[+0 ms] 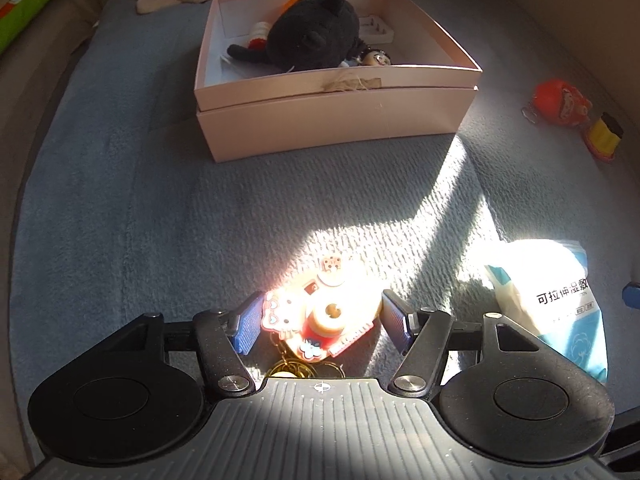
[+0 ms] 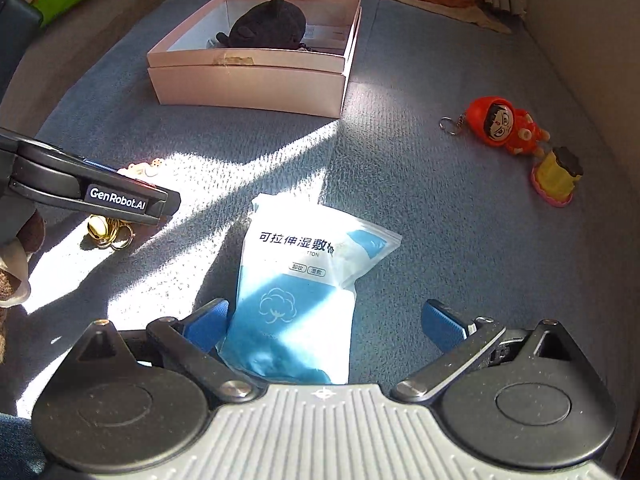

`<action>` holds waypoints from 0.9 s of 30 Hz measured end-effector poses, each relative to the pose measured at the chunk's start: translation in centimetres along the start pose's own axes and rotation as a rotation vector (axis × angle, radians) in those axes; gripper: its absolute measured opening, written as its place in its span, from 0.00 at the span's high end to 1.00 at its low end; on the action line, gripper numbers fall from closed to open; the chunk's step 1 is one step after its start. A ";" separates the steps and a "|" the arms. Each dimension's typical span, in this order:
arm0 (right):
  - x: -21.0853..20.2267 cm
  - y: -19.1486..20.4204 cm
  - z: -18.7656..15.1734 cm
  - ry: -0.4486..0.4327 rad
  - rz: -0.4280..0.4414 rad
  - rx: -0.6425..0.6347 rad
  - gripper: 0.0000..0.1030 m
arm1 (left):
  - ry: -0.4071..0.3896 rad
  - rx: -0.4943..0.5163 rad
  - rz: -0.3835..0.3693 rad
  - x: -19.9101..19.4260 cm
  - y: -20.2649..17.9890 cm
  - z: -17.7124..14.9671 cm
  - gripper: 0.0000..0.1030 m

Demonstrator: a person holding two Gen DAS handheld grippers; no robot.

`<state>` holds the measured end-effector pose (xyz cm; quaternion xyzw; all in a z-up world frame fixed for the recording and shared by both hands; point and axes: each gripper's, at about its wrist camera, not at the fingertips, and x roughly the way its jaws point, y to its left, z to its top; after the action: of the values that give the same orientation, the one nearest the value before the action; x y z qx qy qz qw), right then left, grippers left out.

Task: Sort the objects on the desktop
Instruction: 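Grasp the wipes pack with the right tool while the left tool grasps the Hello Kitty keychain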

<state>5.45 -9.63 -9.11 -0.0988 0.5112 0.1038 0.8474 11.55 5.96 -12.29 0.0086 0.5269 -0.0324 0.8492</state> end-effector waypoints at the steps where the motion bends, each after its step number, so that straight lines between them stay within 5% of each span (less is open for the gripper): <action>1: 0.6 0.2 0.2 0.012 0.000 0.005 0.01 | -0.004 0.013 0.009 -0.3 0.1 -0.2 0.34; 9: 3.4 1.4 1.4 0.059 -0.040 0.022 0.19 | 0.066 0.097 0.038 -2.6 1.5 -4.3 0.34; 14: 3.3 2.0 2.0 0.058 -0.037 -0.011 0.45 | 0.086 0.062 0.027 -2.7 2.0 -4.8 0.32; 20: 1.9 1.5 1.2 0.091 -0.001 0.009 0.48 | 0.092 0.043 0.002 -2.6 1.7 -4.5 0.21; 26: -0.1 0.9 -0.6 0.146 0.055 0.036 0.49 | 0.083 0.020 0.054 -1.4 0.9 -4.0 0.23; 27: -0.6 0.8 -0.9 0.155 0.072 0.041 0.49 | 0.073 0.020 0.064 -1.5 0.8 -4.0 0.30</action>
<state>4.19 -9.11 -8.99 -0.0707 0.5803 0.1155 0.8030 7.34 7.03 -12.71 0.0351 0.5566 -0.0101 0.8300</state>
